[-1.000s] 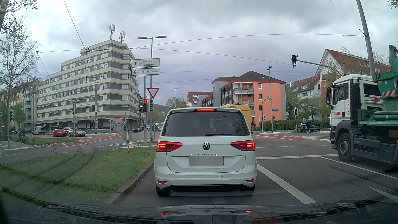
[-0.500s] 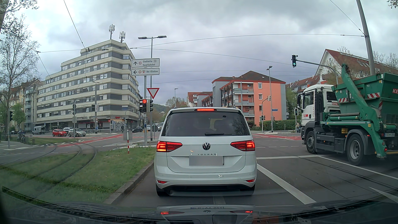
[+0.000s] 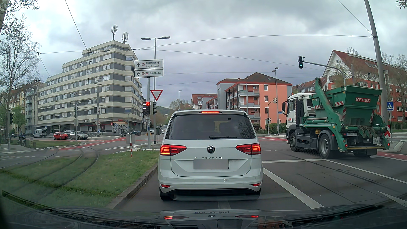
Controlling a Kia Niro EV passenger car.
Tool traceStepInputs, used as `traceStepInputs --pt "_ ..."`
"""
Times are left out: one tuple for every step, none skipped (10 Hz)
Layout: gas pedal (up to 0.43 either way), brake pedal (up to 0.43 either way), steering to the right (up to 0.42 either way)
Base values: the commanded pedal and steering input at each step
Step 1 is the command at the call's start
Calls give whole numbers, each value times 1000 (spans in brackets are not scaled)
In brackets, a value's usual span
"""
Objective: Follow the waypoints while adhering to traffic rules and regulations
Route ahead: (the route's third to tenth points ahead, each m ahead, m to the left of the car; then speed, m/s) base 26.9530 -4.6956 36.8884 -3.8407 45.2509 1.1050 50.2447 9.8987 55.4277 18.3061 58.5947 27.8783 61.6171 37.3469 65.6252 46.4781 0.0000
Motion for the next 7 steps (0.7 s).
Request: traceStepInputs --pt "0 244 -26" --pt "0 244 -25" --pt "0 244 -25" --pt "0 244 -25" --pt "0 244 -26" --pt "0 244 -26" --pt "0 238 -25"
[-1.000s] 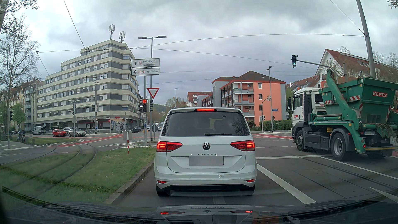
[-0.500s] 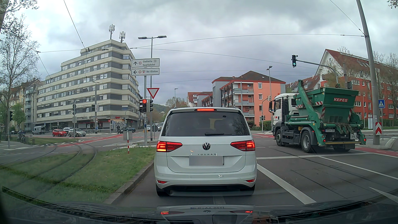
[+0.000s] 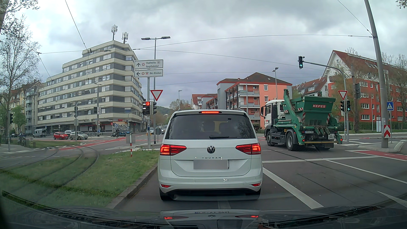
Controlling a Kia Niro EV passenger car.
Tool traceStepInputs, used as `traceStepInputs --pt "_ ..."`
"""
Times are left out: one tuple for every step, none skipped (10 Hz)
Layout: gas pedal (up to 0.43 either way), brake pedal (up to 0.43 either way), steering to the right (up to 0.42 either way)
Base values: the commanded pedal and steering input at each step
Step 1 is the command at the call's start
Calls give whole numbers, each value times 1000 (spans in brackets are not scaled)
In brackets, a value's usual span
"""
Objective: Follow the waypoints while adhering to traffic rules and regulations
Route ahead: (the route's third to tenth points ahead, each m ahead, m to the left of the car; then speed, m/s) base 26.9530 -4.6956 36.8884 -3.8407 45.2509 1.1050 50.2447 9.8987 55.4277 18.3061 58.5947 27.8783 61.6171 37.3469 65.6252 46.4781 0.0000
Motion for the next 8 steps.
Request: traceStepInputs --pt "0 244 -25" --pt "0 244 -25" --pt "0 238 -25" --pt "0 244 -26" --pt "0 244 -26" --pt "0 238 -26" --pt "0 244 -25" --pt "0 244 -26"
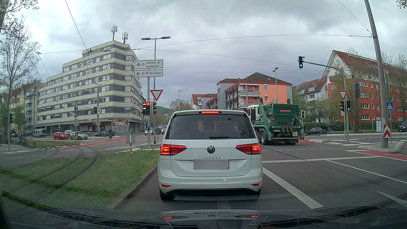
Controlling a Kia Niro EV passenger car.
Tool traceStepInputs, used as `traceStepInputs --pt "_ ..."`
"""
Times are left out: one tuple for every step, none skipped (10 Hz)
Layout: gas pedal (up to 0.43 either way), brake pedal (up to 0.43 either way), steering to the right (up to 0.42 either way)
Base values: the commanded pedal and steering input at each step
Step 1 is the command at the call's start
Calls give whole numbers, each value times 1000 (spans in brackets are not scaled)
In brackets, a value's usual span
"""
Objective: Follow the waypoints while adhering to traffic rules and regulations
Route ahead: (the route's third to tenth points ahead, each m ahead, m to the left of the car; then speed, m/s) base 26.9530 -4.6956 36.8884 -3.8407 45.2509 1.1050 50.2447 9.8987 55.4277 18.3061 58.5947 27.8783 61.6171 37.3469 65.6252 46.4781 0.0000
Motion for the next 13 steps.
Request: traceStepInputs --pt "0 244 -26" --pt "0 244 -26" --pt "0 244 -26" --pt "0 238 -25" --pt "0 244 -25" --pt "0 244 -25" --pt "0 244 -26" --pt "0 244 -26" --pt "0 244 -26" --pt "0 238 -26" --pt "0 244 -26" --pt "0 244 -25" --pt "0 244 -26"
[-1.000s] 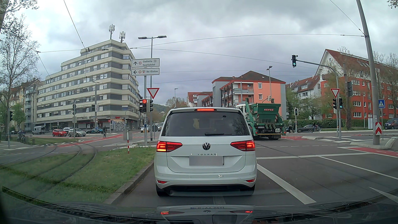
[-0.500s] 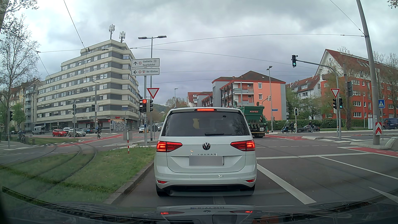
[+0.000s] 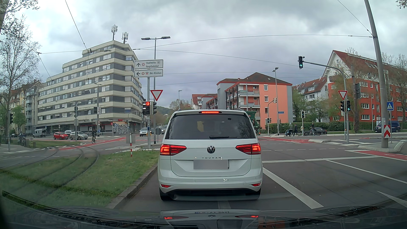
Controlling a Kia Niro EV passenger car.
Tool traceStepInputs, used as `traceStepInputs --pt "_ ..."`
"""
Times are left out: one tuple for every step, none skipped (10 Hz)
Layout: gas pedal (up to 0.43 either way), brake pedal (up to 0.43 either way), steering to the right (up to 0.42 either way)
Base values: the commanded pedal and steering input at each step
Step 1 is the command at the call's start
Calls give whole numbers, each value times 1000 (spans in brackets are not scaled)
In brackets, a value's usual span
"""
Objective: Follow the waypoints while adhering to traffic rules and regulations
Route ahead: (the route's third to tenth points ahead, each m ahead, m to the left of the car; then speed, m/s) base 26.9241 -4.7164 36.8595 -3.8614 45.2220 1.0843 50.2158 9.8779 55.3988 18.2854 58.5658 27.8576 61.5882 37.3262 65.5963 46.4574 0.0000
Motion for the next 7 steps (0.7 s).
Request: traceStepInputs --pt "0 244 -25" --pt "0 238 -25" --pt "0 244 -25" --pt "0 244 -26" --pt "0 244 -26" --pt "0 244 -26" --pt "0 244 -25"
